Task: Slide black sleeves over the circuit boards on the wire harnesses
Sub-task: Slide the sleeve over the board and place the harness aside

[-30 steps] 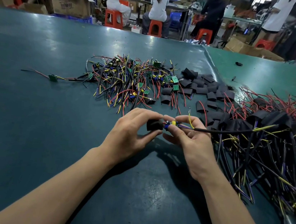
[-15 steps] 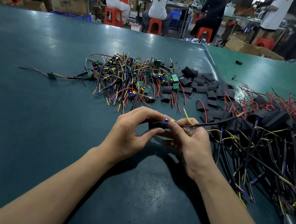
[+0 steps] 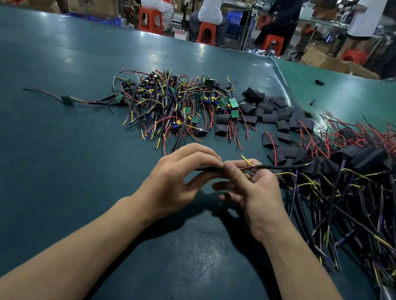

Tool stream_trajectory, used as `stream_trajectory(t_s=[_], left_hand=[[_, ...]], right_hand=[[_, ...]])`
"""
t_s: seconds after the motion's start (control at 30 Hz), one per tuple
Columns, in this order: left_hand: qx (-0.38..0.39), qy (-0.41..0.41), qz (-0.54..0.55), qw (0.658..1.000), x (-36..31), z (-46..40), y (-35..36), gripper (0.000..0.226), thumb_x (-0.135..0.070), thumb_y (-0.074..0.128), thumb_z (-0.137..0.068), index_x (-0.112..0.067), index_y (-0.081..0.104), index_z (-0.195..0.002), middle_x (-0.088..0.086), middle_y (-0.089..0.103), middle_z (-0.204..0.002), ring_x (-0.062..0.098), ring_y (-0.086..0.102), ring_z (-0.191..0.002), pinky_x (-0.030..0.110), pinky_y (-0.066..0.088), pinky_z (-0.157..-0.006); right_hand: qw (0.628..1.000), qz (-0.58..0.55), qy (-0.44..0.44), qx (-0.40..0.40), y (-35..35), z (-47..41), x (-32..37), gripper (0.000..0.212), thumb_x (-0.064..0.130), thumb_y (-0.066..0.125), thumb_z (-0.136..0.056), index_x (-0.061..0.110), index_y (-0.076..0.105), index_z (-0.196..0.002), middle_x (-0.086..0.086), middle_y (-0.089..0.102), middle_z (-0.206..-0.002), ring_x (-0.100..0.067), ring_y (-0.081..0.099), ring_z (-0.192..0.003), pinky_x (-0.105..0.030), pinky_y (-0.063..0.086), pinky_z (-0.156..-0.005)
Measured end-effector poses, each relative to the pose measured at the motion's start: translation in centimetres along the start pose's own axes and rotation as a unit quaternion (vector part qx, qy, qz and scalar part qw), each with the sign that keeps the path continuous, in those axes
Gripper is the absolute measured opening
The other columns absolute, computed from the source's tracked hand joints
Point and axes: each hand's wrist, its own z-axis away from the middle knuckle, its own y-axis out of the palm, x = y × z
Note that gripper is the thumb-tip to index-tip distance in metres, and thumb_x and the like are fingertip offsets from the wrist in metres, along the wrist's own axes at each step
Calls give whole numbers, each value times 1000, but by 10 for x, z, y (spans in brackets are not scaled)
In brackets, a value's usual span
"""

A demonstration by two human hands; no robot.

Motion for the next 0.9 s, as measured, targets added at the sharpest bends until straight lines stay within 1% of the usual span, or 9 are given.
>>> stream_trajectory(t_s=[0.13,0.23,0.3,0.4,0.57,0.63,0.7,0.8,0.9], left_hand=[[-2,-31,-1,1000,-2,-1,-2,27,-6,78,-82,2,68,-106,9,67,-106,18,65,-102,33,53,-89],[18,-106,3,994,0,0,-8,46,-27,79,-81,-5,64,-118,2,67,-114,13,63,-109,30,50,-95],[33,-138,7,990,3,1,-12,44,-33,74,-83,-10,65,-120,-3,69,-112,7,64,-107,27,50,-95],[27,-121,-8,992,3,2,-13,32,-27,71,-86,-12,69,-114,-6,71,-104,3,65,-94,20,51,-87],[22,-127,-5,992,2,1,-12,34,-22,73,-84,-12,69,-116,-13,68,-103,-3,61,-84,13,48,-82],[12,-130,-4,991,4,1,-14,34,-21,74,-85,-11,69,-117,-12,68,-103,-2,61,-83,15,48,-82],[12,-120,-10,993,3,1,-14,34,-19,74,-85,-11,69,-117,-10,68,-103,1,61,-84,17,49,-83],[18,-95,-23,995,3,2,-13,32,-17,75,-84,-9,69,-115,-7,68,-106,5,62,-90,18,49,-84],[22,-86,-35,995,3,1,-12,31,-15,75,-84,-8,69,-114,-3,69,-107,9,62,-95,26,52,-85]], right_hand=[[999,-32,-3,-5,-2,-1,1,26,21,75,-68,9,62,-88,-8,73,-75,-20,71,-61,-24,54,-48],[999,-36,-8,-9,-4,-2,3,32,18,75,-67,8,61,-94,-6,74,-77,-20,72,-65,-23,54,-51],[999,-37,-11,-13,-5,-3,4,34,18,76,-66,9,62,-95,-7,74,-78,-22,72,-65,-23,54,-51],[999,-20,-20,-18,-5,-3,4,34,18,76,-66,8,63,-95,-6,72,-73,-19,69,-61,-22,53,-51],[999,-45,-16,-6,-10,-4,6,20,18,73,-74,8,72,-91,-9,72,-75,-22,71,-68,-23,55,-56],[999,-40,-12,0,-12,-5,6,10,12,66,-86,10,74,-92,-11,73,-80,-22,72,-72,-24,56,-58],[1000,6,-22,-4,-13,-5,5,14,7,60,-93,10,73,-94,-9,74,-83,-20,72,-73,-24,56,-58],[998,46,-30,-7,-12,-3,4,13,3,61,-92,10,72,-94,-6,74,-81,-19,71,-71,-23,55,-57],[999,45,-31,0,-13,-2,6,13,1,62,-91,9,72,-95,-7,75,-80,-19,72,-72,-23,55,-58]])
